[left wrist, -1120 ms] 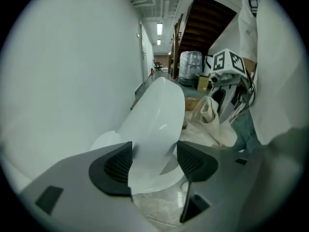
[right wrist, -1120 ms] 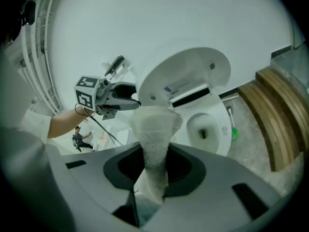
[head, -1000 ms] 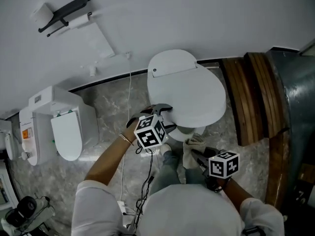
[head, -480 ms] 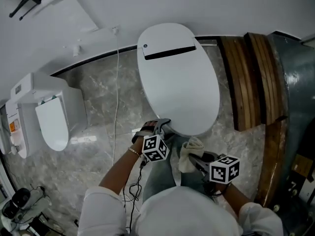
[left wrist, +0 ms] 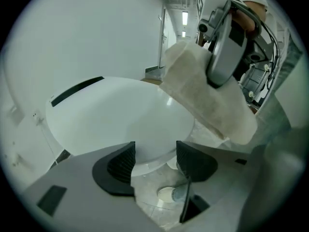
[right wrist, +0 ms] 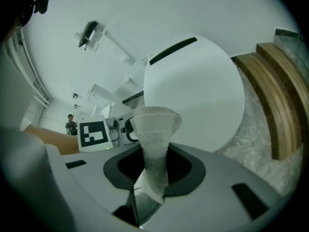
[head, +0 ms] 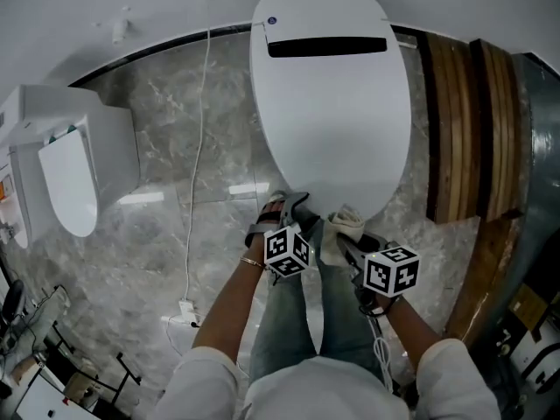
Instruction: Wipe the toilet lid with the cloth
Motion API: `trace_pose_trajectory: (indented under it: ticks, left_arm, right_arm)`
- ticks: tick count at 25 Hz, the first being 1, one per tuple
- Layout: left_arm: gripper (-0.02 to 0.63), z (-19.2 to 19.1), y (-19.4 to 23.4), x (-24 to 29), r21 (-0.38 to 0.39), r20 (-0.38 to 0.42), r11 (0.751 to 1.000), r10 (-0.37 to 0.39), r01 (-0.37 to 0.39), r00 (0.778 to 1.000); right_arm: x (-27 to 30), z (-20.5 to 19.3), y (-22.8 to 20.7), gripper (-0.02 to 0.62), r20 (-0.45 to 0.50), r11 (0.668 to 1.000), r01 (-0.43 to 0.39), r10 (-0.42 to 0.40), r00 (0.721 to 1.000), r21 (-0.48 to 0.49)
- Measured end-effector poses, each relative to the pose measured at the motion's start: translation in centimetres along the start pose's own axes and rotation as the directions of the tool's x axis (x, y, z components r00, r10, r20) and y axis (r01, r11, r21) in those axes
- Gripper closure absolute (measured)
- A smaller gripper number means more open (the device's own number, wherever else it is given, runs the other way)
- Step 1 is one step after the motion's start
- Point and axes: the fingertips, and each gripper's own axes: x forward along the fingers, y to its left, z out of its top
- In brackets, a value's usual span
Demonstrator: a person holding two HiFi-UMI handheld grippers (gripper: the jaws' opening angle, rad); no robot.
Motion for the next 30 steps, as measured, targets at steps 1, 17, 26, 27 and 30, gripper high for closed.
trace_pose_trajectory:
  ticks: [1,17,26,27,30]
  left_arm:
    - [0.316,-0.3,0.0,0.4,-0.018,0.0,1.0,0.007,-0.007,1.0]
    - [0.318,-2.2,1.1,2.8,-0.277,-0.005,0.958,0.069,-0.067,0.998]
    - [0.546,0.7,9.2,-4.2,-0.63,0.038,0.719,0.406,-0.293,0.913]
    - [0.568,1.0,10.6,-4.9,-0.654,0.026,0.687,0.438,-0.317,0.898]
    - [0.591,1.5,14.9,-6.4,-0.738,-0.006,0.578,0.511,-0.349,0.859]
  right_arm:
    - [0.8,0.1,-0.5,0.494,0.001,1.0,0.007,-0.007,1.0,0.007]
    - [4.4,1.3,-4.0,0.494,0.028,0.998,0.015,-0.017,0.999,0.058]
    - [6.0,9.7,-1.5,0.494,0.118,0.999,-0.042,0.045,0.992,-0.025]
    - [6.5,11.0,-0.7,0.494,0.125,0.998,-0.057,0.061,0.99,-0.03]
    - [8.4,15.2,1.9,0.494,0.142,0.991,-0.132,0.134,0.981,-0.023]
